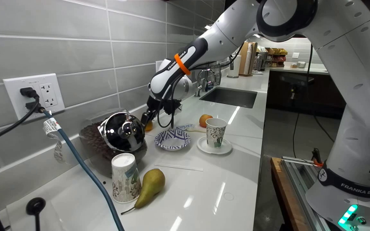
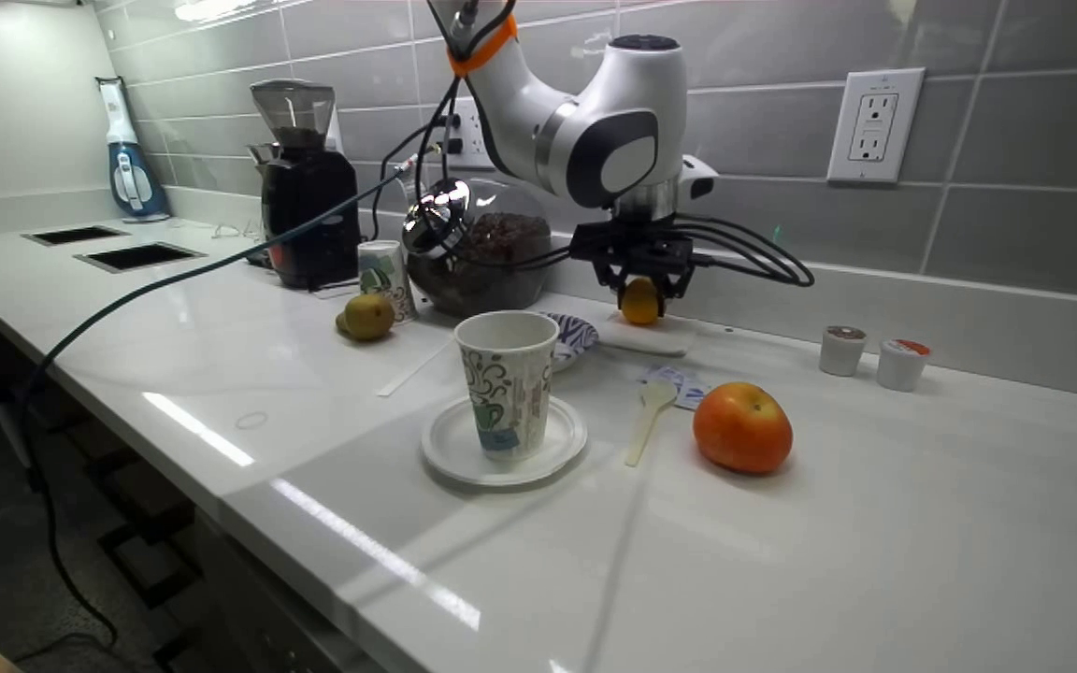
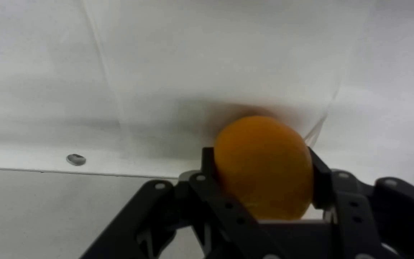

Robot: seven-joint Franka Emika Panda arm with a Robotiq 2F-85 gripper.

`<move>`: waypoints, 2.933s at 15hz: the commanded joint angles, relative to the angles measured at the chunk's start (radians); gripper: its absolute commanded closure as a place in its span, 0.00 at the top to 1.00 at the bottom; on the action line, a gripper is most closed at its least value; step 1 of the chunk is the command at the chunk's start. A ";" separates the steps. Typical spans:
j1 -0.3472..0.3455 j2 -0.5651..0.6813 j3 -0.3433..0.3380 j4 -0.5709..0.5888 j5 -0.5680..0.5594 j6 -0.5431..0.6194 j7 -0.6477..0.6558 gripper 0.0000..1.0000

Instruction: Move the orange to the right

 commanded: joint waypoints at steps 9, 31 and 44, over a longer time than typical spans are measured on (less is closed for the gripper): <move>-0.003 -0.154 -0.008 -0.151 0.001 0.027 0.090 0.56; -0.149 -0.374 -0.212 -0.369 0.118 0.118 0.268 0.56; -0.251 -0.179 -0.280 -0.074 0.139 0.012 0.344 0.31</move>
